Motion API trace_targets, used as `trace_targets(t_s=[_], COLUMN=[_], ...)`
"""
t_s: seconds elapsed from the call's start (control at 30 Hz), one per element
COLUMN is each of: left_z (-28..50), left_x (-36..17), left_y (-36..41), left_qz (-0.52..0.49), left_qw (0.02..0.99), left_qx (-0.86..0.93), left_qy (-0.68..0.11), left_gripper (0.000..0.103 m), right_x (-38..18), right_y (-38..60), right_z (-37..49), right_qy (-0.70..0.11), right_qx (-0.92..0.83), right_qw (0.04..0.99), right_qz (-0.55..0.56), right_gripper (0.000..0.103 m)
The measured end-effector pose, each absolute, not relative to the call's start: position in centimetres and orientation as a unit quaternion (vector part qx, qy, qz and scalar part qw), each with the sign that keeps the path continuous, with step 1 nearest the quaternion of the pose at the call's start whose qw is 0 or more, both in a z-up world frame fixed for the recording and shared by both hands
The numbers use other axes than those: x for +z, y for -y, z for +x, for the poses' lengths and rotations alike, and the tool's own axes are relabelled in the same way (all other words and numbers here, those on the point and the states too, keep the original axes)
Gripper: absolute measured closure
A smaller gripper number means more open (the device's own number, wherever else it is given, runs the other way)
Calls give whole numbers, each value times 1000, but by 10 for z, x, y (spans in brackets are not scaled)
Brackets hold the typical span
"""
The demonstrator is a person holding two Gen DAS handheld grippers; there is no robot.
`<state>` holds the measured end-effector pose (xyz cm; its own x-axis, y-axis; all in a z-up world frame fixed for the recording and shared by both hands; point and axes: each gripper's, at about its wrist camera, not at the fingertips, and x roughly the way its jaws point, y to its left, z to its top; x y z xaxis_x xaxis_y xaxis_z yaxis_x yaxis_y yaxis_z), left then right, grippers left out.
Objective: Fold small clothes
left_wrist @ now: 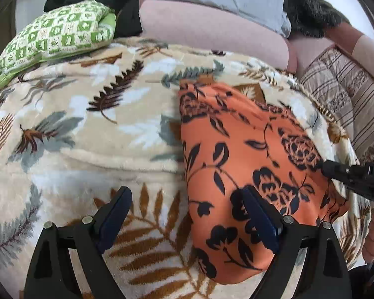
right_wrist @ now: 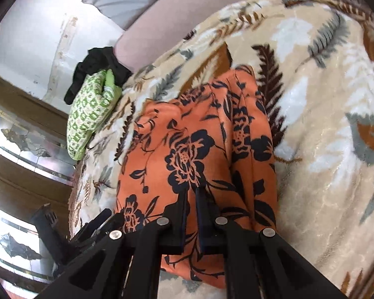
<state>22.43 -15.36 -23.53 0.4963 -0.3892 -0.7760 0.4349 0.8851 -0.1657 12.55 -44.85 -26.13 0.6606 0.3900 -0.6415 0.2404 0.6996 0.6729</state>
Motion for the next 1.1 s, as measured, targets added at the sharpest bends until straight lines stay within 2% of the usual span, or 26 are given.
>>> trace_targets(t_s=[0.1, 0.23, 0.47, 0.7, 0.73, 0.8, 0.83, 0.87, 1.1], left_z=[231, 241, 242, 257, 259, 263, 265, 267, 276], left_x=[-245, -256, -243, -248, -250, -253, -255, -256, -264], left_y=[159, 159, 155, 162, 163, 162, 160, 160, 161], left_qz=[32, 4, 3, -25, -36, -59, -72, -81, -85], left_qw=[855, 840, 854, 817, 807, 791, 784, 777, 775], left_qx=[-236, -241, -238, -284, -295, -310, -317, -324, -313], left_qy=[-460, -486, -462, -501, -511, -523, -529, -534, -542], left_gripper=[12, 9, 9, 9, 9, 9, 9, 9, 9], right_x=[-256, -276, -261, -273, -275, -277, -278, -278, -292], right_y=[446, 449, 468, 505, 509, 513, 515, 517, 523], right_z=[121, 128, 117, 111, 110, 110, 108, 106, 112], right_qy=[-406, -431, -397, -382, -378, -374, -367, -358, -346], right_qx=[51, 51, 43, -9, -8, 0, 4, 2, 51], right_qw=[833, 815, 830, 816, 811, 804, 802, 800, 772], right_qz=[372, 384, 389, 434, 445, 462, 472, 480, 531], right_gripper=[94, 94, 94, 94, 88, 60, 26, 18, 18])
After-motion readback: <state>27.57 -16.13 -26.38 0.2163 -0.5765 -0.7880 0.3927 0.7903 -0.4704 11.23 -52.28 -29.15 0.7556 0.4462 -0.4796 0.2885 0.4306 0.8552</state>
